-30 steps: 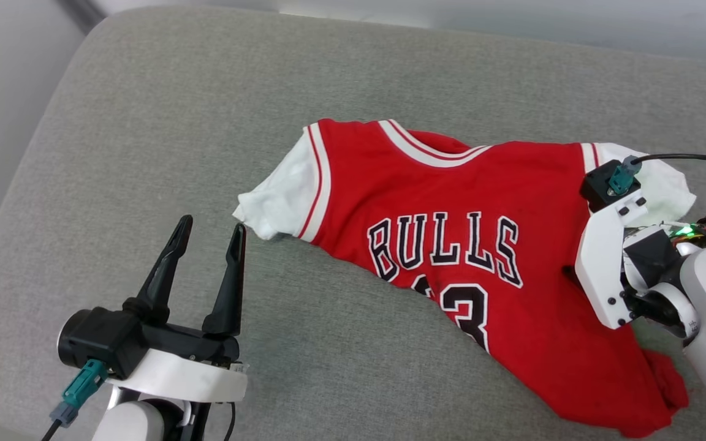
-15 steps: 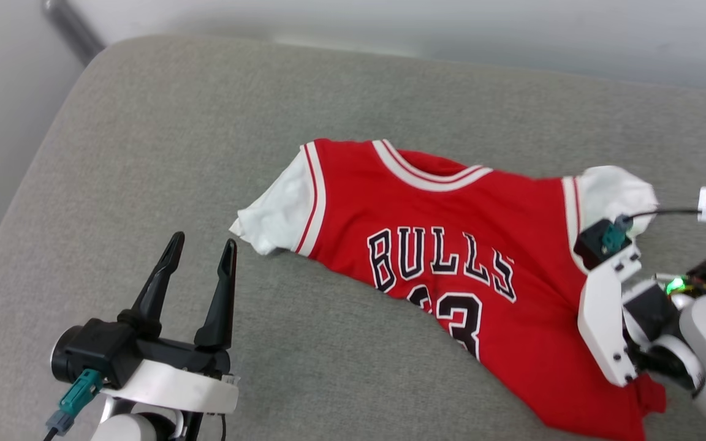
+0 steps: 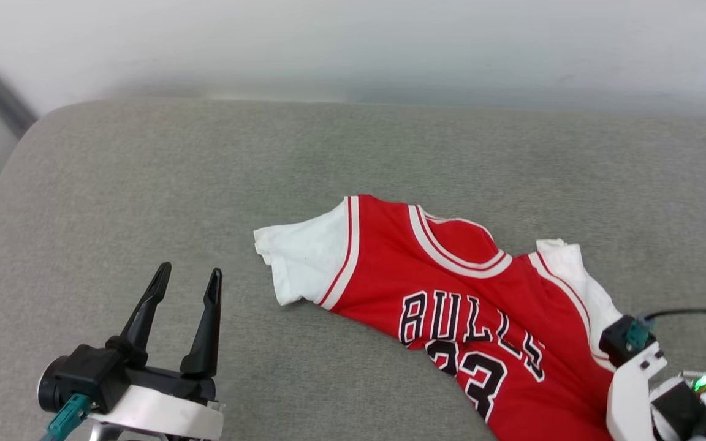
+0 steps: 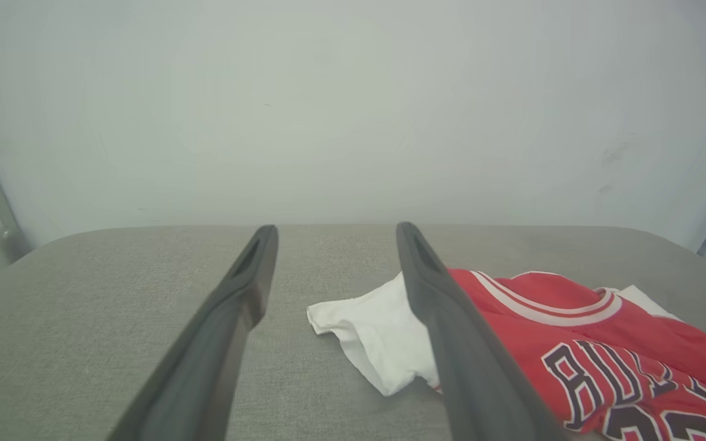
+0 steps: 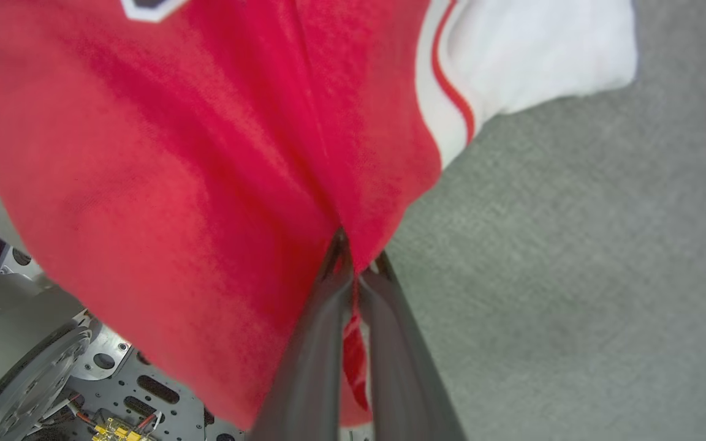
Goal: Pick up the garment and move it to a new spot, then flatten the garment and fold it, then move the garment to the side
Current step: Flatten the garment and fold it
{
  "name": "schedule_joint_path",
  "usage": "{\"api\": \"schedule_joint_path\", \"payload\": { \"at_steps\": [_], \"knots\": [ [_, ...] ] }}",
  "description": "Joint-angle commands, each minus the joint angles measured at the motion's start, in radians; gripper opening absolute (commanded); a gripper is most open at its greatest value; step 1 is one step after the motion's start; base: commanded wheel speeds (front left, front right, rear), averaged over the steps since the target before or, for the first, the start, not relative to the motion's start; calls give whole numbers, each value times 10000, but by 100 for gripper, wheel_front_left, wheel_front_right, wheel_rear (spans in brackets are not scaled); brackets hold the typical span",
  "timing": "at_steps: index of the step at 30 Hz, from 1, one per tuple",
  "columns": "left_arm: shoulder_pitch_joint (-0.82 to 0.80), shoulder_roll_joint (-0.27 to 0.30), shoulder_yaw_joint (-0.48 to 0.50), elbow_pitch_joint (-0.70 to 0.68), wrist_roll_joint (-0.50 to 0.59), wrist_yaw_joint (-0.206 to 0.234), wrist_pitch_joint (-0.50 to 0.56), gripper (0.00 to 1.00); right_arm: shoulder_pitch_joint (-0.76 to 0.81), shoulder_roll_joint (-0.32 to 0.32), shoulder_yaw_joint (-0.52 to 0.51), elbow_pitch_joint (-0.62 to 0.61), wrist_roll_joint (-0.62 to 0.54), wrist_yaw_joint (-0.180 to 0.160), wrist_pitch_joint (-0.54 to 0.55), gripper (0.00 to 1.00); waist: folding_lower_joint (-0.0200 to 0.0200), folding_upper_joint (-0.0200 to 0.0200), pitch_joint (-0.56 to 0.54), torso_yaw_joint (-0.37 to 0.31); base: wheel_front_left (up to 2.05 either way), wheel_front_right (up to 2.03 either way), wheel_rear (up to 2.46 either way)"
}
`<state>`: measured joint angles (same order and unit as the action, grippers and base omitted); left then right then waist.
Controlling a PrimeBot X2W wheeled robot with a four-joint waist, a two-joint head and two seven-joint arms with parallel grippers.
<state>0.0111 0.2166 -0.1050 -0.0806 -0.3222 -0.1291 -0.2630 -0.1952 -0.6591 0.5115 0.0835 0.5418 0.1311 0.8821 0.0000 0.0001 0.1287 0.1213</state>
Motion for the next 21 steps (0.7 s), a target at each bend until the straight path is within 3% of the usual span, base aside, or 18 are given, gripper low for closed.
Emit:
{"api": "schedule_joint_path", "payload": {
  "at_steps": [1,3,4,5,14,21],
  "knots": [
    [85,45,39,-1,-64,-8,-26,100,220,120,-53,-73,-77,-7,31,0,0,-1,-97,-149,0,0,0],
    [128,65,48,22,-63,-8,-26,100,529,379,-306,-278,-137,-7,-105,0,0,-1,-110,-284,0,0,0],
    [138,74,32,50,-81,-8,-26,100,586,477,-422,-396,-256,-7,-294,36,0,-1,-107,-340,0,0,0],
    [130,92,18,67,-88,-8,-26,100,633,579,-523,-461,-390,-7,-502,100,0,-1,-108,-392,0,0,0],
    [-114,183,340,-14,-254,-8,-26,100,417,1578,-1820,-1172,-507,-7,-2679,100,0,-1,-187,-909,0,0,0],
    [-206,231,504,74,-689,-9,-26,100,558,2470,-3178,-2064,-1414,-8,-5802,100,0,-1,-150,-1325,0,0,0]
  ]
}}
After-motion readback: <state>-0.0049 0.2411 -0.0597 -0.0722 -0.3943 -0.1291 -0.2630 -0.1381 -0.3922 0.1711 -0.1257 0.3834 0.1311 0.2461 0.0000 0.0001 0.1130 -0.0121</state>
